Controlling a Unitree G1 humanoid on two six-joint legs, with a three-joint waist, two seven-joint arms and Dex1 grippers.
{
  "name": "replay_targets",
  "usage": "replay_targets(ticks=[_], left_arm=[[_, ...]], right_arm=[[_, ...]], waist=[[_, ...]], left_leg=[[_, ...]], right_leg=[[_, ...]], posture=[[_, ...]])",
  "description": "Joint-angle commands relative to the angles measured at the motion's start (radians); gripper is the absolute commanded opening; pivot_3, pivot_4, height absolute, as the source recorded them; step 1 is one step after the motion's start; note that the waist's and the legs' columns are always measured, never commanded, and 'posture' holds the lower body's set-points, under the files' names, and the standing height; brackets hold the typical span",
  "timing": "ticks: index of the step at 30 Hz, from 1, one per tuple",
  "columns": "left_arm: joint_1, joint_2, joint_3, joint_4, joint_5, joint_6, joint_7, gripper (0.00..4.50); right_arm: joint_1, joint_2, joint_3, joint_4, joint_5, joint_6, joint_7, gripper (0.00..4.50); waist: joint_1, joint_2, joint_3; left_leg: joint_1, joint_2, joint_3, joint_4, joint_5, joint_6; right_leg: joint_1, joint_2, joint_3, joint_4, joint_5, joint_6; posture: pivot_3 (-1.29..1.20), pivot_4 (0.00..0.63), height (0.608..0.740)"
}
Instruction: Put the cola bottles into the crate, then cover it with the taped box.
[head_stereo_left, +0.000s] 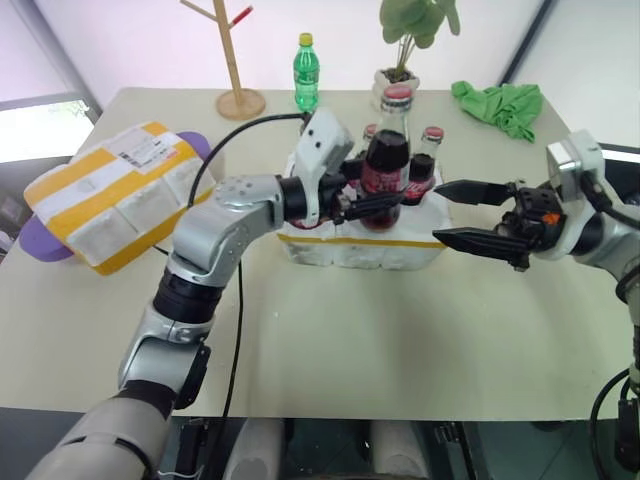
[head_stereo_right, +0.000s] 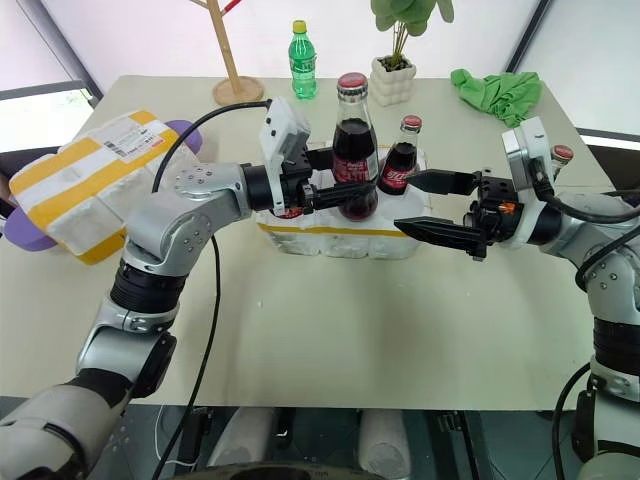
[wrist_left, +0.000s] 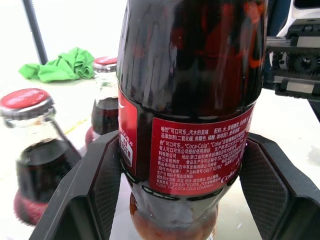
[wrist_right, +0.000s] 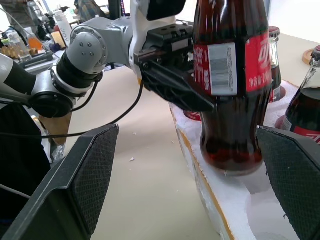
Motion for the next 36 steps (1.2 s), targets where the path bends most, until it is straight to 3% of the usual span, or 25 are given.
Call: replay_targets(ticks=[1,19,22,23,36], left_arm=[[-0.025,-0.004,0.02,-0.062,0.019,0.009,0.039,2.79],[0.038,-0.031,-0.003,-0.114,0.073,0.114,0.16,2.79],[0.043,-0.037,-0.001,-0.114,0.075,0.116,0.166,4.31],[0.042,-0.037,0.001,-0.114,0.075,0.117,0.166,4.47],[0.042,-0.015,0.061,-0.156,0.037,0.145,0.167,4.47]], right_arm=[[-0.003,-0.005,-0.031,-0.018,0.011,-0.02,0.004,4.5],[-0.012,-0.003,-0.021,-0.008,-0.001,-0.026,0.007,4.5],[-0.012,-0.005,-0.022,-0.009,0.001,-0.023,0.006,4.5],[-0.013,-0.006,-0.023,-0.01,0.003,-0.021,0.005,4.5],[-0.025,-0.006,-0.017,-0.003,-0.002,-0.021,0.002,4.5]], waist=[[0.0,0.0,0.0],[0.0,0.0,0.0],[0.001,0.0,0.0],[0.001,0.0,0.0],[0.0,0.0,0.0]], left_leg=[[0.0,0.0,0.0,0.0,0.0,0.0],[0.0,0.0,0.0,0.0,0.0,0.0],[0.0,0.0,0.0,0.0,0.0,0.0],[0.0,0.0,0.0,0.0,0.0,0.0],[0.003,0.0,0.0,0.001,0.0,0.0]], right_leg=[[0.0,0.0,0.0,0.0,0.0,0.0],[0.0,0.0,0.0,0.001,0.0,0.0],[0.0,0.0,0.0,0.001,0.0,0.0],[0.0,0.0,0.0,0.001,0.0,0.0],[0.003,0.0,0.0,0.001,0.0,0.0]], posture=[[0.0,0.15,0.74],[0.0,0.15,0.74],[0.0,0.15,0.74],[0.0,0.15,0.74],[0.0,0.15,0.74]])
